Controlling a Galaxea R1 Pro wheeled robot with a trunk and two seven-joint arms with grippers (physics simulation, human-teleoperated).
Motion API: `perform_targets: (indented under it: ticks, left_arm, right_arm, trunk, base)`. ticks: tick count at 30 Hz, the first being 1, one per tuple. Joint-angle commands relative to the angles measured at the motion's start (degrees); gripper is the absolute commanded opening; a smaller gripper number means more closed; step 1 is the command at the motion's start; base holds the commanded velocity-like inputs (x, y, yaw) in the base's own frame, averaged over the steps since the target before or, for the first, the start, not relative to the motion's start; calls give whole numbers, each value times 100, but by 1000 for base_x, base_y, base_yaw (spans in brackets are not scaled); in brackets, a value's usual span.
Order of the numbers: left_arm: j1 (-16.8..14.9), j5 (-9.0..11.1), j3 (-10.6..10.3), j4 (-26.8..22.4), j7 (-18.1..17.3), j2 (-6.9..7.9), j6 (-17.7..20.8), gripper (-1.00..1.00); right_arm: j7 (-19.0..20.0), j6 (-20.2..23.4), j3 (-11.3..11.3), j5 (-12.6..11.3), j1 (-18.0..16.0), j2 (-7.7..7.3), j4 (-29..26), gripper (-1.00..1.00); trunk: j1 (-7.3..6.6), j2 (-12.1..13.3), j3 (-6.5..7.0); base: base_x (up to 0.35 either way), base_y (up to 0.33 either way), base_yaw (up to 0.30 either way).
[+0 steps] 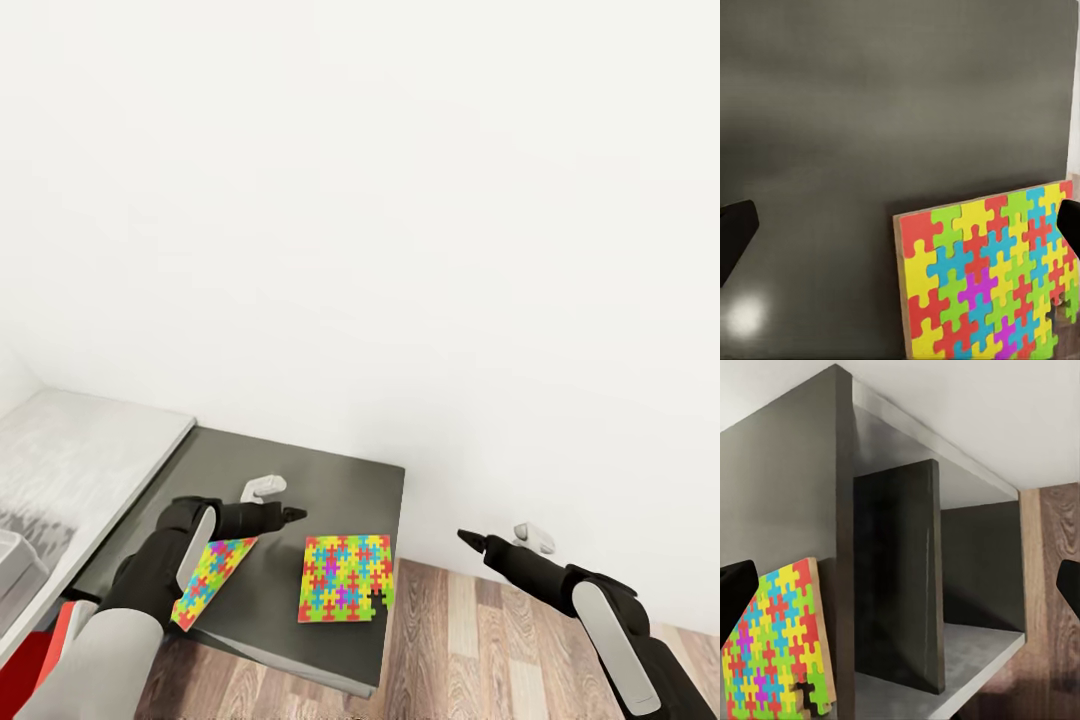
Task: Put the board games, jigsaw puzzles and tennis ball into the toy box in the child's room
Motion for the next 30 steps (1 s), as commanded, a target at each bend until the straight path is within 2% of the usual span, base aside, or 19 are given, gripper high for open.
perform_targets:
  ticks: [1, 7, 12, 14, 22, 25, 30]
  left_arm:
    - [-4, 56, 8, 6, 23, 2, 49, 100]
    - [-25, 56, 17, 32, 56, -11, 52, 100]
    - [-344, 63, 10, 82, 76, -55, 91, 100]
    - [-458, 60, 6, 149, 147, -126, 155, 100]
    - [-955, 68, 10, 235, 702, -395, 612, 100]
    - [-1076, 72, 10, 253, 848, -446, 776, 100]
    - [-1197, 86, 14, 335, 1456, -607, 902, 100]
  right_arm:
    - [36, 34, -7, 31, -4, 2, -4, 100]
    - [36, 73, 20, 37, -4, 4, -9, 100]
    - [29, 82, 6, 33, -4, 1, -1, 100]
    - [28, 83, 1, 33, -4, -2, 0, 100]
    - [19, 83, -8, 28, -9, -8, 1, 100]
    - [19, 83, -8, 25, -8, -11, 1, 100]
    - [26, 84, -10, 24, -6, -21, -6, 100]
  trunk:
    - [3, -11, -20]
    - [3, -11, -76]
    - [3, -11, -123]
    - [3, -11, -142]
    - [3, -11, -217]
    - [3, -11, -245]
    - [3, -11, -292]
  base:
    - [0, 0, 0]
    - [0, 0, 0]
    - [0, 0, 0]
    - [0, 0, 0]
    - [0, 0, 0]
    - [0, 0, 0]
    - [0, 0, 0]
